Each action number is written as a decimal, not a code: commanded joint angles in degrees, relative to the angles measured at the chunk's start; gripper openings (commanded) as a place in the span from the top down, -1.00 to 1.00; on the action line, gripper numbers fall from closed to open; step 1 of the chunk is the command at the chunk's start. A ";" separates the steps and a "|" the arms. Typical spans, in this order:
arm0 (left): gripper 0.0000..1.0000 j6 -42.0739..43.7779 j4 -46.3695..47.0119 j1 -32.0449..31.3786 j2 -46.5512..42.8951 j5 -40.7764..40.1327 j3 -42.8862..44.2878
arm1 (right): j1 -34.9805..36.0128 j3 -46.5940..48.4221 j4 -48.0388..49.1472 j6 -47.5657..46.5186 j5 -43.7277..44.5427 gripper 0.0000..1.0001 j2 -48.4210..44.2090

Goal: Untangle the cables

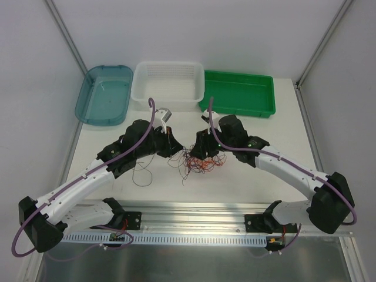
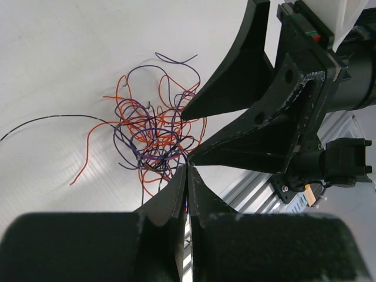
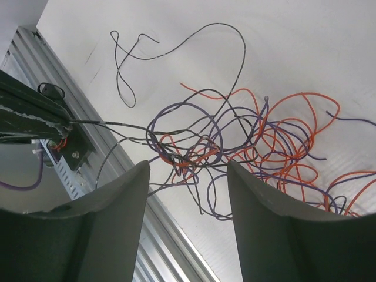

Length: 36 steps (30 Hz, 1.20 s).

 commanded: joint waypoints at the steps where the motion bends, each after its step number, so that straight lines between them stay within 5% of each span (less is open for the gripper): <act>1: 1.00 -0.29 0.87 -0.59 -0.19 1.33 2.52 | 0.52 4.34 5.77 -3.56 -4.32 -0.15 1.38; 12: 1.00 0.42 -0.01 -0.59 1.04 -0.87 4.46 | 1.84 3.81 7.44 -3.92 -8.29 0.10 6.48; 21: 1.00 0.51 -7.47 0.81 1.48 -18.61 5.60 | 1.76 -0.05 2.00 -5.31 -5.13 0.90 -0.44; 30: 1.00 -6.44 -13.02 24.26 4.38 -17.84 3.14 | 1.76 -2.51 -12.85 -8.67 0.06 0.99 -17.23; 36: 1.00 -7.67 -12.67 31.40 5.79 -13.45 2.26 | -0.09 -1.38 -18.57 -9.54 5.79 0.99 -25.32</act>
